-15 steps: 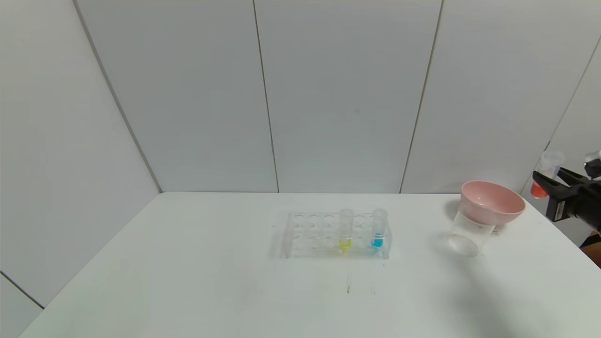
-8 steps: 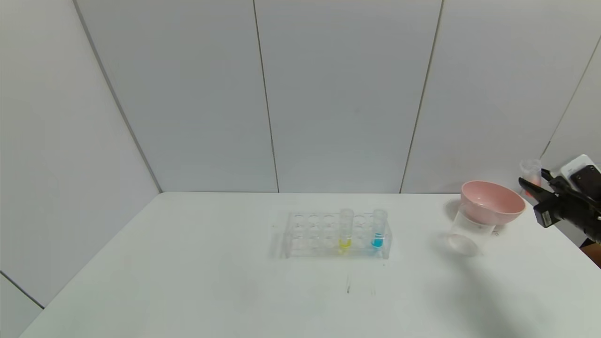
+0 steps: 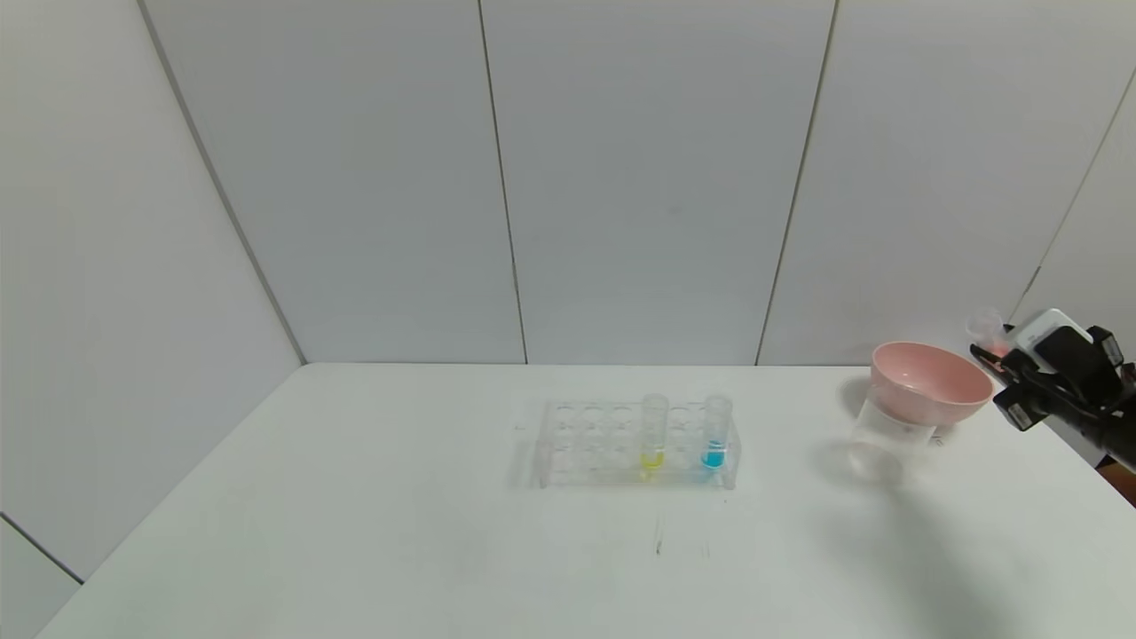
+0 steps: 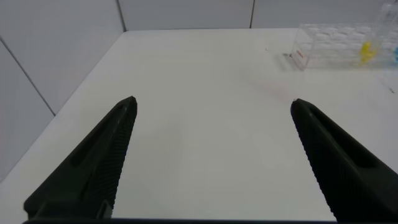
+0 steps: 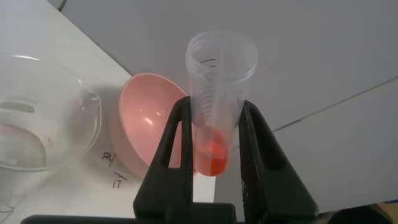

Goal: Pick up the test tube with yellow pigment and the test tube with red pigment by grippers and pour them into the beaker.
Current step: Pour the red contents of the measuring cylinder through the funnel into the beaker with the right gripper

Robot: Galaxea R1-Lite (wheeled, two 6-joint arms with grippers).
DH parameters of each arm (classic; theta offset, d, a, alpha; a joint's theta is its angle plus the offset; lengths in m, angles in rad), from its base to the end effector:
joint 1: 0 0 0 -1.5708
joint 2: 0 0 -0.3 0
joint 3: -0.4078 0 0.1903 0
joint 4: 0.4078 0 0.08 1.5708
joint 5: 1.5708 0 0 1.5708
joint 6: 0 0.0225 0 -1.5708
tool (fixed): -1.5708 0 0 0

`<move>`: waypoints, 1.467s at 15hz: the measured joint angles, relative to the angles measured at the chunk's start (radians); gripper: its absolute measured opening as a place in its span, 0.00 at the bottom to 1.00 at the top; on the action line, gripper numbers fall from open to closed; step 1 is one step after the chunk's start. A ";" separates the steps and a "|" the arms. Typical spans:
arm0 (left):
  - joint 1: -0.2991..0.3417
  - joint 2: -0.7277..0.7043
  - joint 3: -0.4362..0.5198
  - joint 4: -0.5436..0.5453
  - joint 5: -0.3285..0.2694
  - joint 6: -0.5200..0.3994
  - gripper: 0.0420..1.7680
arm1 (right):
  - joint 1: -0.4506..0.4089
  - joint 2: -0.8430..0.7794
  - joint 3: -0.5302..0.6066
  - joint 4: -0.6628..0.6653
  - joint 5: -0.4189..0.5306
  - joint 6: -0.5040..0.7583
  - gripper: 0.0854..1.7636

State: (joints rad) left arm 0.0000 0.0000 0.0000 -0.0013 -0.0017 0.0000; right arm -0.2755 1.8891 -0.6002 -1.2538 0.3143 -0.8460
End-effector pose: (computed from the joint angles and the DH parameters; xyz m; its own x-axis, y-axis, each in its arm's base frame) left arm -0.0228 0.0000 0.0756 1.0000 -0.0017 0.0013 0.0017 1.0000 0.0000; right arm 0.3063 -0.0794 0.1346 0.9987 0.0390 -0.0334 -0.0509 0.6696 -0.7410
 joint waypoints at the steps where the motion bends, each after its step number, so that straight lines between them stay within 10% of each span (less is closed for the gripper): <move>1: 0.000 0.000 0.000 0.000 0.000 0.000 1.00 | -0.003 0.012 -0.010 0.000 0.000 -0.017 0.24; 22: 0.000 0.000 0.000 0.000 0.000 0.000 1.00 | 0.003 0.069 -0.046 0.023 -0.008 -0.567 0.24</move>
State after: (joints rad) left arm 0.0000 0.0000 0.0000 -0.0013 -0.0017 0.0000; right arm -0.2721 1.9583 -0.6460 -1.2311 0.3062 -1.4134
